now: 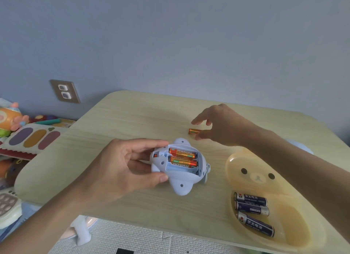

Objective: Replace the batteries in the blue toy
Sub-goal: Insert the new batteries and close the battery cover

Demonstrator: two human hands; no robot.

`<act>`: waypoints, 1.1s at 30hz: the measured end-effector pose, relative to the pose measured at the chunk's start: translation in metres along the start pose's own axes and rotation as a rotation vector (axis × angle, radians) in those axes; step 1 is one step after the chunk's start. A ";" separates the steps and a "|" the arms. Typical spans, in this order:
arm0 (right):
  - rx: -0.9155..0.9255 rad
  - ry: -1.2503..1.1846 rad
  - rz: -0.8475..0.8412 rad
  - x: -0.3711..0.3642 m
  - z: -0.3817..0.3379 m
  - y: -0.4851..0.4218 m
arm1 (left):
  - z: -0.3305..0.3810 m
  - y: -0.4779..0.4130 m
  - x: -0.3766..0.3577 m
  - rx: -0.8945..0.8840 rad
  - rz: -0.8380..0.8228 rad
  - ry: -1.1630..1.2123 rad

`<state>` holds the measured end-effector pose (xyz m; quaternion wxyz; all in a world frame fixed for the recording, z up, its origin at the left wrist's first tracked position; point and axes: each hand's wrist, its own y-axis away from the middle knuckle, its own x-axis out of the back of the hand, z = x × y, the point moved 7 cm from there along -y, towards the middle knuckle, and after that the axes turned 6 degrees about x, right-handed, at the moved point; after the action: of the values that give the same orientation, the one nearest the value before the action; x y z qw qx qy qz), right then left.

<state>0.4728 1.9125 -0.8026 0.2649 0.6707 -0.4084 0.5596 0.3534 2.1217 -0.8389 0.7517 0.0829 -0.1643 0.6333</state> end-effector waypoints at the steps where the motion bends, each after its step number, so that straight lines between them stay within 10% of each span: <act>1: 0.011 0.006 -0.015 -0.003 0.000 -0.003 | 0.001 0.000 0.000 0.002 -0.004 0.000; 12: 0.078 -0.209 0.130 0.045 -0.028 0.038 | 0.000 0.000 0.000 0.000 -0.011 0.010; 27: 0.371 -0.148 -0.104 0.018 -0.089 0.079 | 0.006 0.001 -0.003 -0.028 -0.018 0.021; 33: 0.423 -0.347 0.128 0.029 -0.095 0.083 | 0.009 0.001 -0.003 -0.029 -0.028 0.033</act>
<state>0.3531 1.9383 -0.7614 0.0093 0.7697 -0.3633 0.5249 0.3510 2.1162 -0.8318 0.7644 0.0637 -0.1598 0.6214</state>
